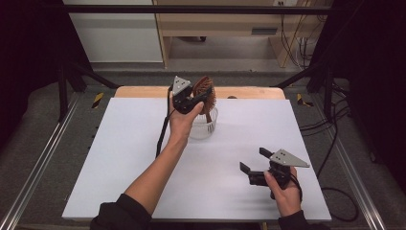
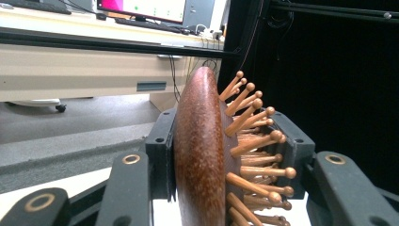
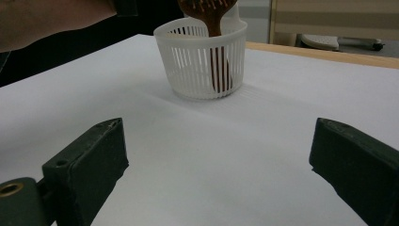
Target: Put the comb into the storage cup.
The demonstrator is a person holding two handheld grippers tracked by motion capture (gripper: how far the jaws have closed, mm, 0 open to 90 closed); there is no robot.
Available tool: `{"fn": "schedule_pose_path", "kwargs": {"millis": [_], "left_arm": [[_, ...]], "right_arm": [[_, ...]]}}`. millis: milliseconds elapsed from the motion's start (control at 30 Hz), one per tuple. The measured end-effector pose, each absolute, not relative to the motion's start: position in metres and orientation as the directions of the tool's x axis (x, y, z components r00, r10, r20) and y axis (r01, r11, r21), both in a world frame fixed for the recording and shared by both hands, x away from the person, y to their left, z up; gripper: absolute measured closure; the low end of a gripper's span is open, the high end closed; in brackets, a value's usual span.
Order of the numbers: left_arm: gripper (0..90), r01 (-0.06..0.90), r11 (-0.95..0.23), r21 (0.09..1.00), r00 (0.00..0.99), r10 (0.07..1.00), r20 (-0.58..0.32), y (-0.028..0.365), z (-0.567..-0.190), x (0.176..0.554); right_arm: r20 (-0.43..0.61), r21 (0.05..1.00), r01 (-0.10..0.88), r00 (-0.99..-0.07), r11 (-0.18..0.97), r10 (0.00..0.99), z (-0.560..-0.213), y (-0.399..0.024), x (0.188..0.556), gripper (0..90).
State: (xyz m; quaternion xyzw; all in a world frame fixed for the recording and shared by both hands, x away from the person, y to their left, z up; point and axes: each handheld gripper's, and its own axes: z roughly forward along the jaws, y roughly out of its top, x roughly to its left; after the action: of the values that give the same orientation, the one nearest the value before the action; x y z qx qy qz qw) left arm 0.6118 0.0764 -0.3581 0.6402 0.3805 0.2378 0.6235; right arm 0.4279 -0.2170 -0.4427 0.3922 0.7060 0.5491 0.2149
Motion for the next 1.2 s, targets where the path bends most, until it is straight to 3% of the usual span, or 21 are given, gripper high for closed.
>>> {"fn": "schedule_pose_path", "kwargs": {"millis": [1200], "left_arm": [[47.7, 0.186, 0.030, 0.982, 0.608, 0.782, -0.139, 0.098, -0.362, 0.613]], "right_arm": [[0.128, 0.941, 0.325, -0.599, 0.093, 0.791, -0.444, -0.216, 0.430, 4.8]]}}
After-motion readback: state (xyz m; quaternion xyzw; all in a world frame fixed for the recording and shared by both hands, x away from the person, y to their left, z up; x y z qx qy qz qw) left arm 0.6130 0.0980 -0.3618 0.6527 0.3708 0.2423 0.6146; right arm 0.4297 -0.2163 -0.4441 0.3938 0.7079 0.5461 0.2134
